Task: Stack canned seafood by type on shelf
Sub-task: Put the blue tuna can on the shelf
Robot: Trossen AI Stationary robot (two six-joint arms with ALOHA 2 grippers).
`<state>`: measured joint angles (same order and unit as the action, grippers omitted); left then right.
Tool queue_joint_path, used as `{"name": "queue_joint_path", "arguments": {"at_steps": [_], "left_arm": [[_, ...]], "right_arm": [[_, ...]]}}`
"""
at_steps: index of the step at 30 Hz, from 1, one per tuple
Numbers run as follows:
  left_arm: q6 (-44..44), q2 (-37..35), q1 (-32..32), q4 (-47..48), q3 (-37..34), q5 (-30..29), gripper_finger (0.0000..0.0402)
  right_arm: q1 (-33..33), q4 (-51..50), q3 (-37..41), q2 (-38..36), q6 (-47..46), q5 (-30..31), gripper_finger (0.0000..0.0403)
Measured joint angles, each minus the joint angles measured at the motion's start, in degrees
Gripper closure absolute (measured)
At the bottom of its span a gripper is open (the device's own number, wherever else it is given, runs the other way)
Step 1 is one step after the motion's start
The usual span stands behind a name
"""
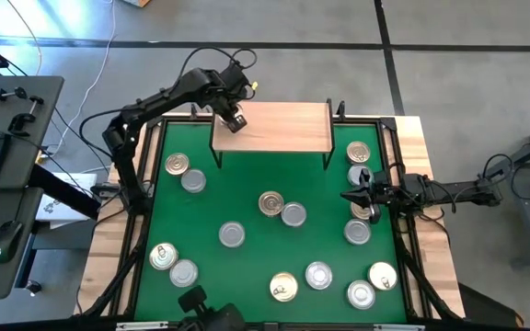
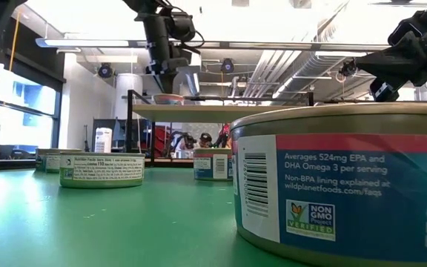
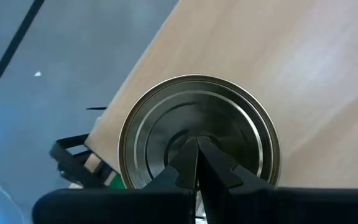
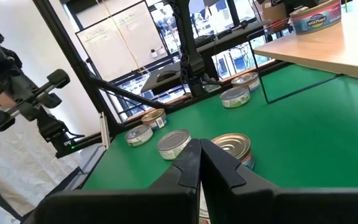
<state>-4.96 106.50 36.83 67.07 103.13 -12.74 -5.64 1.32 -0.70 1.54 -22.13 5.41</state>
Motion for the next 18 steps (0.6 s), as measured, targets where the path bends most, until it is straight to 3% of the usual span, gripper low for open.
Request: {"name": "queue_joint_path", "arguments": {"at_steps": [18], "left_arm": [[-1.17, -2.21, 0.19, -0.56, -0.47, -3.39, 0.0401]], "right_arm": [[0.01, 0.0, 0.01, 0.0, 0.07, 0.0, 0.0403]]}}
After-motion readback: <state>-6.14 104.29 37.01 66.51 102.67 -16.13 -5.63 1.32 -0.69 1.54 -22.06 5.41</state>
